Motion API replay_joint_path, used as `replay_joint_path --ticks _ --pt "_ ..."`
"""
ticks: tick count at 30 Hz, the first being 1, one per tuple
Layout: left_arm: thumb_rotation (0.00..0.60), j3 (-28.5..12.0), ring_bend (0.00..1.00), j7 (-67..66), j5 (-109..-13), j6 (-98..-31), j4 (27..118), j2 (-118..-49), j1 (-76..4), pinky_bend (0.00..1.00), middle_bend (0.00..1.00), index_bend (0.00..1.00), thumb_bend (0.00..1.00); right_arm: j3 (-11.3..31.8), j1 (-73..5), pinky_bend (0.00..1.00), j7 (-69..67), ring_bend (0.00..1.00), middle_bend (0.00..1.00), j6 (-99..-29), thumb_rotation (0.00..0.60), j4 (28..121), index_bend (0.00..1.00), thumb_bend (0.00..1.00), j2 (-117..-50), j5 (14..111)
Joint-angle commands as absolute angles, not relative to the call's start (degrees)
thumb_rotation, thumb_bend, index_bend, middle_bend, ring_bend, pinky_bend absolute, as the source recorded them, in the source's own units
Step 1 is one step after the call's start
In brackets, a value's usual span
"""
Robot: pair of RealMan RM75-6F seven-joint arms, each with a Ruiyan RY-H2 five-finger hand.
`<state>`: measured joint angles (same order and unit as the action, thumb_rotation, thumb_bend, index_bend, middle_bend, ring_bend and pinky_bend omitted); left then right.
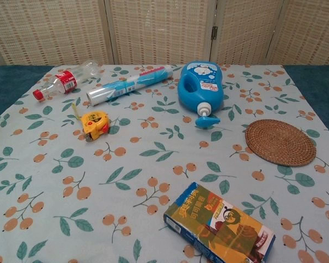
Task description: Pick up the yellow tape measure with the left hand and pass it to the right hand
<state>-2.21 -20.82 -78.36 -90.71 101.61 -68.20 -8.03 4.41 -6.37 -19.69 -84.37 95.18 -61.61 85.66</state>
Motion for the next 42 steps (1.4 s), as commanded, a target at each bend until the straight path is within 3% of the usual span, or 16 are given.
replay_joint_path --ticks 1,9,18,24,32,35,42 --pt "0.6 -2.42 0.08 -20.86 -78.61 -90.25 101.55 -68.18 -8.1 0.0 0.09 0.13 0.36 4.37 -6.27 0.0 -19.73 0.09 0.06 -84.44 0.6 95.21 0.09 0.54 -61.55 85.81" --pt "0.6 -3.84 0.08 -18.21 -80.5 -85.24 101.46 -67.36 -11.25 0.0 0.1 0.14 0.36 4.66 -6.07 0.0 -19.98 0.08 0.06 -84.85 0.6 95.6 0.09 0.54 -61.1 86.14" --pt "0.6 -8.41 0.11 -6.91 -82.18 -67.16 95.45 -67.6 -24.49 0.0 0.15 0.21 0.39 5.22 -6.63 0.0 -19.2 0.09 0.06 -85.08 0.6 96.66 0.09 0.54 -60.12 87.38" --pt "0.6 -10.21 0.12 -0.87 -81.82 -55.74 90.52 -70.01 -33.04 0.0 0.17 0.22 0.63 5.24 -6.55 0.0 -18.57 0.08 0.06 -85.15 0.6 97.28 0.09 0.54 -59.72 87.4" --pt "0.6 -11.4 0.1 4.41 -80.59 -45.22 82.59 -75.88 -41.95 0.0 0.22 0.25 0.95 5.49 -6.8 0.0 -17.95 0.09 0.06 -84.68 0.6 97.45 0.09 0.54 -59.86 86.92" --pt "0.6 -11.46 0.1 5.32 -80.01 -42.09 79.14 -78.4 -44.77 0.0 0.24 0.26 1.0 5.57 -6.89 0.0 -17.83 0.09 0.06 -84.36 0.6 97.35 0.09 0.54 -59.99 86.53" --pt "0.6 -11.34 0.09 5.57 -77.7 -37.03 71.08 -84.13 -49.58 0.0 0.25 0.26 1.0 5.74 -7.15 0.0 -17.5 0.08 0.06 -83.52 0.6 96.85 0.09 0.54 -60.47 85.65"
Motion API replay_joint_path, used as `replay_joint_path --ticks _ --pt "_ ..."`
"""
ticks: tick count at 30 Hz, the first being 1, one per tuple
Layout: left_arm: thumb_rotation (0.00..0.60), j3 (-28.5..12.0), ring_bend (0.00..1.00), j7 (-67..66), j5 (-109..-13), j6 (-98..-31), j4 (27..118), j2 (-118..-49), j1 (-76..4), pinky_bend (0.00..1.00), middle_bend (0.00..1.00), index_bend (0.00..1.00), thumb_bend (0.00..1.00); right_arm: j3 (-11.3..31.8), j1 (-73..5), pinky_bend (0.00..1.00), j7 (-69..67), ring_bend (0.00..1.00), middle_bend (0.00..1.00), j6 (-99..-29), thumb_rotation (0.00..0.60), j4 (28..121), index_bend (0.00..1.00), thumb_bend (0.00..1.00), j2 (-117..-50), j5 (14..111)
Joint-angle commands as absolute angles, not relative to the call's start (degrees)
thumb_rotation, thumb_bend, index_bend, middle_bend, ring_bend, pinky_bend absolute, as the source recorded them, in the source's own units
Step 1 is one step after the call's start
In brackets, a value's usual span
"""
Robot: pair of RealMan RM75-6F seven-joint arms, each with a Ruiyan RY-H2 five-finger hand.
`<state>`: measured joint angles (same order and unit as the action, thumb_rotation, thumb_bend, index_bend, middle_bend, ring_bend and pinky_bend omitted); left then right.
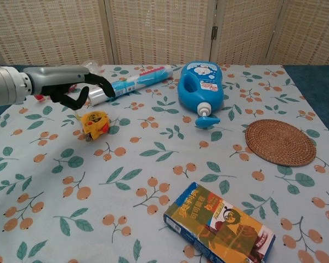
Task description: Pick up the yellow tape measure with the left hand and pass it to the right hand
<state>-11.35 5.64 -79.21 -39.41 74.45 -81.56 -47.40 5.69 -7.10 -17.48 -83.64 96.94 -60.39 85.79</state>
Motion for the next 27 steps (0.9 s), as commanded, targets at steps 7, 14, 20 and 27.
replay_joint_path --ticks 7,14,20,27 --pt "0.6 -10.9 0.09 4.2 -73.86 -33.68 64.36 -87.98 -51.82 0.0 0.28 0.27 1.0 5.83 -7.12 0.0 -17.33 0.08 0.06 -83.31 0.6 96.57 0.09 0.54 -60.7 85.21" --pt "0.6 -10.54 0.1 3.28 -70.6 -32.66 60.06 -89.84 -52.03 0.0 0.3 0.27 1.0 5.83 -7.04 0.0 -16.85 0.08 0.06 -83.27 0.6 96.57 0.09 0.54 -60.85 85.02" --pt "0.6 -9.74 0.13 2.78 -69.14 -32.28 59.97 -89.16 -51.46 0.0 0.34 0.27 1.0 5.88 -6.95 0.0 -16.54 0.08 0.06 -83.38 0.6 96.69 0.09 0.54 -60.99 84.98" --pt "0.6 -8.5 0.2 3.45 -68.6 -33.77 62.77 -86.52 -49.14 0.0 0.43 0.27 1.0 5.93 -6.86 0.0 -16.25 0.08 0.06 -83.67 0.6 96.83 0.09 0.54 -61.15 85.17"
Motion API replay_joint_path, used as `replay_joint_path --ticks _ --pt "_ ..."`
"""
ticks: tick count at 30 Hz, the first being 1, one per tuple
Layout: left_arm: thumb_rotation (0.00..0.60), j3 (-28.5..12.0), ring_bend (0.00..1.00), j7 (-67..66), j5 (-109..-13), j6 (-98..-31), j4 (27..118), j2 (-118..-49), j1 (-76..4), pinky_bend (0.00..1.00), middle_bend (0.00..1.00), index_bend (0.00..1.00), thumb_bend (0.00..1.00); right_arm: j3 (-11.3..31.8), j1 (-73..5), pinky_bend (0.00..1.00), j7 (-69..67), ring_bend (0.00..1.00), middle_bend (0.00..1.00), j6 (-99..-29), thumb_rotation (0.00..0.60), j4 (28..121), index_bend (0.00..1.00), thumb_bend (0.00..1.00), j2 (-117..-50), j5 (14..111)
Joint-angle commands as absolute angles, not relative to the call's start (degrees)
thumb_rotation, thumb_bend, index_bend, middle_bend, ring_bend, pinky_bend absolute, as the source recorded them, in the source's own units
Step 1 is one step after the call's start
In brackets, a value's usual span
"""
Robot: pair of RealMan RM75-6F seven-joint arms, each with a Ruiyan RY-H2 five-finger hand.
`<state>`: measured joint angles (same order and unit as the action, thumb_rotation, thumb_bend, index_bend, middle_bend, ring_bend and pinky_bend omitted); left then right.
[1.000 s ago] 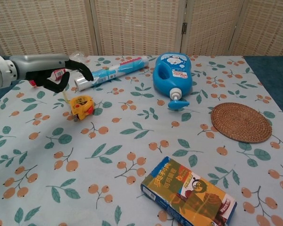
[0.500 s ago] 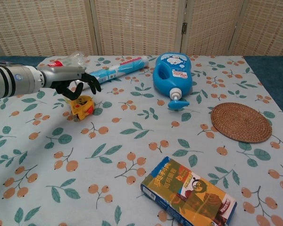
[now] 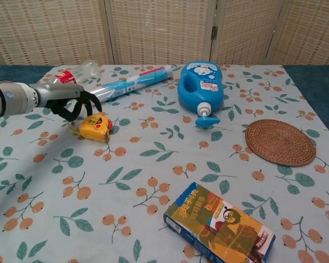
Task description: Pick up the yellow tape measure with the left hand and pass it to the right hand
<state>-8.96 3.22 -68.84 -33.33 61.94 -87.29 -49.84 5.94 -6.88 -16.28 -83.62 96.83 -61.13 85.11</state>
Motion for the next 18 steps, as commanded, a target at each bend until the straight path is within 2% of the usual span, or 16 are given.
replay_joint_path --ticks 1,4,6,8,10,12,14,16,18 --pt "0.6 -8.4 0.21 3.53 -68.53 -34.04 63.22 -86.12 -48.84 0.0 0.43 0.27 1.0 5.92 -6.84 0.0 -16.24 0.08 0.06 -83.69 0.6 96.82 0.09 0.54 -61.18 85.21" --pt "0.6 -8.36 0.2 3.72 -68.43 -35.64 64.54 -85.2 -47.82 0.0 0.42 0.26 1.0 5.97 -6.86 0.0 -16.28 0.08 0.06 -83.68 0.6 96.77 0.09 0.54 -61.22 85.2" --pt "0.6 -8.8 0.16 4.35 -68.06 -37.28 66.6 -84.08 -46.88 0.0 0.37 0.22 1.0 6.04 -6.93 0.0 -16.29 0.08 0.06 -83.63 0.6 96.73 0.09 0.54 -61.22 85.21" --pt "0.6 -8.85 0.11 4.56 -68.09 -38.16 68.67 -82.95 -46.28 0.0 0.28 0.15 0.96 6.07 -6.98 0.0 -16.31 0.08 0.06 -83.58 0.6 96.71 0.09 0.54 -61.22 85.23" --pt "0.6 -8.45 0.07 3.78 -68.32 -38.79 71.1 -81.5 -45.82 0.0 0.2 0.11 0.83 6.1 -6.99 0.0 -16.31 0.08 0.06 -83.6 0.6 96.69 0.09 0.54 -61.22 85.24" --pt "0.6 -7.85 0.03 2.11 -68.4 -39.33 73.0 -80.66 -45.57 0.0 0.12 0.07 0.62 6.12 -7.01 0.0 -16.33 0.08 0.06 -83.55 0.6 96.66 0.09 0.54 -61.25 85.22" --pt "0.6 -7.42 0.01 0.63 -67.91 -39.2 74.16 -80.51 -45.63 0.0 0.07 0.05 0.46 6.13 -7.06 0.0 -16.37 0.08 0.06 -83.49 0.6 96.6 0.09 0.54 -61.34 85.25" --pt "0.6 -7.11 0.0 -1.16 -66.85 -38.72 74.72 -80.96 -46.0 0.0 0.05 0.04 0.39 6.07 -7.1 0.0 -16.36 0.08 0.06 -83.46 0.6 96.57 0.09 0.54 -61.39 85.41" --pt "0.6 -6.8 0.0 -3.54 -65.79 -38.57 74.32 -82.05 -46.54 0.0 0.05 0.04 0.37 6.05 -7.15 0.0 -16.28 0.08 0.06 -83.42 0.6 96.59 0.09 0.54 -61.39 85.53"
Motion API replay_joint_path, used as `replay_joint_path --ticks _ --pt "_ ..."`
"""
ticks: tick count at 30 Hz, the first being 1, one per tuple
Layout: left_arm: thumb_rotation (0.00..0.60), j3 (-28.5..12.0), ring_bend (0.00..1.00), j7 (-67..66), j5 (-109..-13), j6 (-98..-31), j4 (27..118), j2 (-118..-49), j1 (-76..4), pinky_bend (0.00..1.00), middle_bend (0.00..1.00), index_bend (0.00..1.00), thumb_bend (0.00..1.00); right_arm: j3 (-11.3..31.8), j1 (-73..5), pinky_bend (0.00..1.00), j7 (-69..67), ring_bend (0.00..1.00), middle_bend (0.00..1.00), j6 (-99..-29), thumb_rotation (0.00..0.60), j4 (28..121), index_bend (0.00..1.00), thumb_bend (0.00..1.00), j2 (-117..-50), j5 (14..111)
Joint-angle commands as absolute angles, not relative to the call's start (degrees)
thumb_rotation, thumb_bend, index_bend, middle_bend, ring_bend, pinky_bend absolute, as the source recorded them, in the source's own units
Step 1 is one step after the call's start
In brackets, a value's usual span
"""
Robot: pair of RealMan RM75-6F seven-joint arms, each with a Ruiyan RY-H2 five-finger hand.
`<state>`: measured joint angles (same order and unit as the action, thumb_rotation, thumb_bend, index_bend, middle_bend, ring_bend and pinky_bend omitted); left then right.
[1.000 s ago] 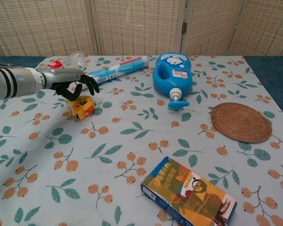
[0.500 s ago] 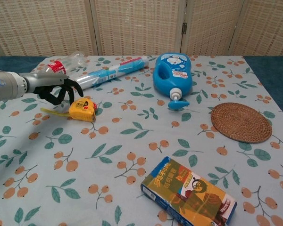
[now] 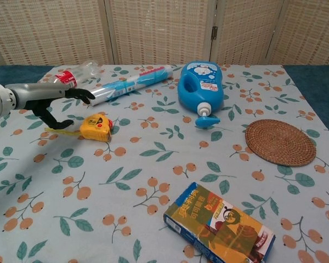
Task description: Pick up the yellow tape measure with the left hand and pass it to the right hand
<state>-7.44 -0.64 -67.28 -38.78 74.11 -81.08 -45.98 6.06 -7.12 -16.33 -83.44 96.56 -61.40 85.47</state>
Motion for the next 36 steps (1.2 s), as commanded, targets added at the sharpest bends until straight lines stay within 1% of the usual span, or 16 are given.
replay_joint_path --ticks 1,4,9,15,18,20,23,31,34,36 --pt "0.6 -6.69 0.0 -4.63 -65.33 -38.59 73.99 -82.63 -46.79 0.0 0.05 0.04 0.37 6.05 -7.14 0.0 -16.26 0.08 0.06 -83.46 0.6 96.62 0.09 0.54 -61.35 85.55" --pt "0.6 -6.79 0.0 -7.72 -63.49 -39.32 72.63 -84.85 -47.43 0.0 0.05 0.05 0.37 6.09 -6.95 0.0 -16.28 0.08 0.06 -83.85 0.6 96.81 0.09 0.54 -61.15 85.62" --pt "0.6 -7.23 0.04 -12.01 -59.97 -39.93 69.77 -88.25 -48.54 0.0 0.06 0.11 0.37 5.99 -6.67 0.0 -16.38 0.08 0.07 -84.0 0.6 96.93 0.09 0.54 -60.95 85.43" --pt "0.6 -8.17 0.08 -16.21 -55.78 -41.09 66.59 -91.47 -49.69 0.0 0.11 0.15 0.37 5.9 -6.54 0.0 -16.68 0.08 0.07 -83.92 0.6 96.61 0.09 0.54 -61.06 85.28" --pt "0.6 -8.46 0.11 -17.52 -54.3 -41.31 66.05 -92.19 -50.01 0.0 0.15 0.18 0.37 5.91 -6.48 0.0 -16.88 0.09 0.07 -83.88 0.6 96.37 0.09 0.54 -61.1 85.14" --pt "0.6 -8.53 0.13 -18.05 -53.82 -41.53 65.91 -92.41 -50.09 0.0 0.19 0.22 0.37 5.92 -6.46 0.0 -17.07 0.09 0.07 -83.82 0.6 96.21 0.09 0.54 -61.15 85.03" --pt "0.6 -8.64 0.14 -18.53 -53.21 -41.8 65.86 -92.68 -50.1 0.0 0.21 0.25 0.37 5.92 -6.46 0.0 -17.34 0.09 0.07 -83.68 0.6 95.9 0.09 0.54 -61.28 84.9" --pt "0.6 -8.82 0.17 -18.96 -51.86 -41.2 65.26 -93.2 -50.37 0.0 0.24 0.26 0.37 5.98 -6.58 0.0 -17.59 0.09 0.07 -83.49 0.6 95.5 0.09 0.54 -61.46 84.97" --pt "0.6 -8.98 0.19 -18.58 -51.87 -41.37 64.96 -93.54 -50.3 0.0 0.28 0.29 0.37 5.98 -6.5 0.0 -17.59 0.09 0.07 -83.59 0.6 95.54 0.09 0.54 -61.45 84.95" --pt "0.6 -9.23 0.23 -17.74 -52.39 -42.03 64.66 -94.04 -50.04 0.0 0.33 0.34 0.38 5.98 -6.45 0.0 -17.59 0.09 0.07 -83.66 0.6 95.58 0.09 0.54 -61.47 84.95"
